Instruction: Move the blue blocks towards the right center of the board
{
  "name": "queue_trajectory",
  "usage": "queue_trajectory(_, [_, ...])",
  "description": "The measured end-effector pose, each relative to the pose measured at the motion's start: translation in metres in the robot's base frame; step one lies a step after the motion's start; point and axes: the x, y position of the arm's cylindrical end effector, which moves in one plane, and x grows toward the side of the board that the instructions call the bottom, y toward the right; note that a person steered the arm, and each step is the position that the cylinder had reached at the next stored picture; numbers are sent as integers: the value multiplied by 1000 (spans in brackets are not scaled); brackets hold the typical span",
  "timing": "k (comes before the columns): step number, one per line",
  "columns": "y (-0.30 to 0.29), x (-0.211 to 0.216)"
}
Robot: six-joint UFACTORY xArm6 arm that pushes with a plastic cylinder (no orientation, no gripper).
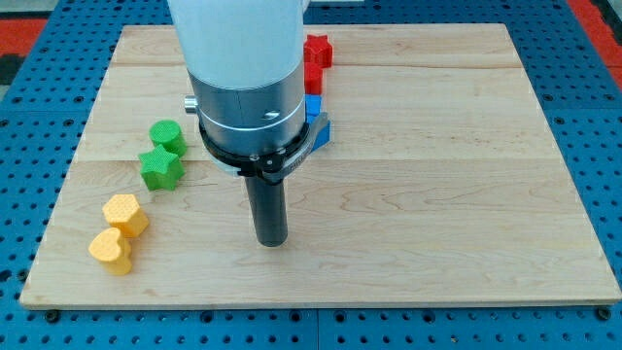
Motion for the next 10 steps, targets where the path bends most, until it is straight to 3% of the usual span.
queue_trajectory(2, [-11, -96])
queue_trajectory(3, [18, -134])
queue_trajectory(4, [-33, -140])
queue_trajectory(6, [129, -157])
queue_trajectory(7, [89, -145])
queue_trajectory(8, [99, -101])
queue_trajectory(9, [184, -112])
queue_trajectory(10, [192, -113])
